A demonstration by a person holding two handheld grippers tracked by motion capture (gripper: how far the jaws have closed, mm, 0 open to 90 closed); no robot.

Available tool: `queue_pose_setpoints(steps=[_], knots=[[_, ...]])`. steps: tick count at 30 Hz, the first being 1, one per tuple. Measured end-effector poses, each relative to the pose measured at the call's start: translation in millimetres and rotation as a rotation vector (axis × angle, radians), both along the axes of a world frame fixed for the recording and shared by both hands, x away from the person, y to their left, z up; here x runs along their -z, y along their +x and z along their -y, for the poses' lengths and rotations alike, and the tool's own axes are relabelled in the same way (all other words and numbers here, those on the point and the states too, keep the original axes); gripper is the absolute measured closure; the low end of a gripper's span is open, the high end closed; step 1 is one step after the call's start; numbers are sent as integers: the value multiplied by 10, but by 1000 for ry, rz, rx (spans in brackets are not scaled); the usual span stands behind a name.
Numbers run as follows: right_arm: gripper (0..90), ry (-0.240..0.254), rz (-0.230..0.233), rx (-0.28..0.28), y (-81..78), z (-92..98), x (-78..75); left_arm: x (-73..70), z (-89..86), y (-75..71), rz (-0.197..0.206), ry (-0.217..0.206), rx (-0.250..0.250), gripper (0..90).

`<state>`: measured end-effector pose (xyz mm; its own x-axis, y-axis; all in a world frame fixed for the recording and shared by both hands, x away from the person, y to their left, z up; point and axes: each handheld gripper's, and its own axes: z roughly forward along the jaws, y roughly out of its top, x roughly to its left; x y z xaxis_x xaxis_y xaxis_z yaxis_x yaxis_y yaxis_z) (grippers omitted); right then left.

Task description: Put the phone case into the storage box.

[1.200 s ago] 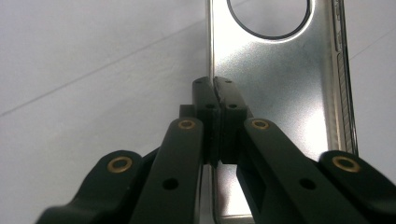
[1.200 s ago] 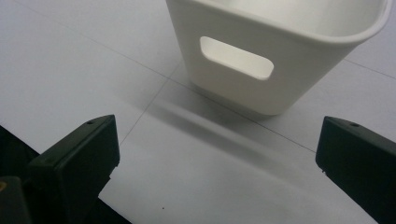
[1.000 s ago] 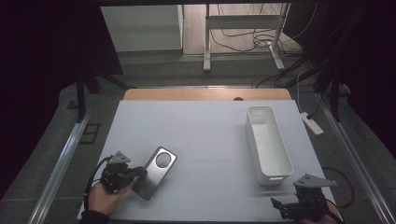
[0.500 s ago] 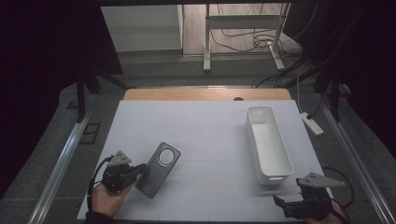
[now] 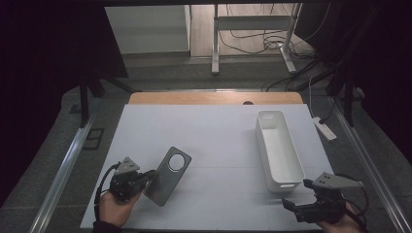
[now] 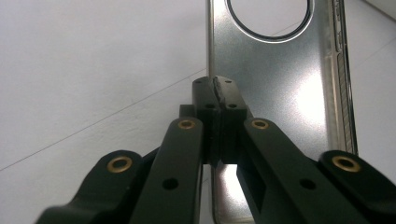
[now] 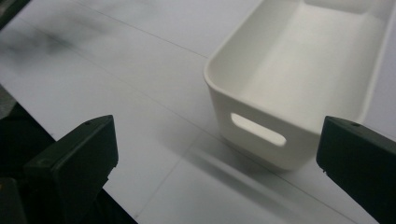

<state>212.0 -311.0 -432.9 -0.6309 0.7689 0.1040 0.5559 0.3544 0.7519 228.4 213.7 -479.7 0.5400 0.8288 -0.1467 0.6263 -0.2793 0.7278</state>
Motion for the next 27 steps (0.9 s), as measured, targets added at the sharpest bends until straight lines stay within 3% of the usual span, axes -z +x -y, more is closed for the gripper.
queue_pose_setpoints(steps=[10, 17, 27], knots=[[0, 7, -4, -62, 157, -142, -73, -30, 45, 9, 9, 3, 1, 888], [0, 47, -8, -93, 227, -228, -94, -48, 99, 18, 13, 7, 6, 888], [0, 74, -47, -135, 305, -373, -103, -72, 158, 42, 14, 6, 10, 888]])
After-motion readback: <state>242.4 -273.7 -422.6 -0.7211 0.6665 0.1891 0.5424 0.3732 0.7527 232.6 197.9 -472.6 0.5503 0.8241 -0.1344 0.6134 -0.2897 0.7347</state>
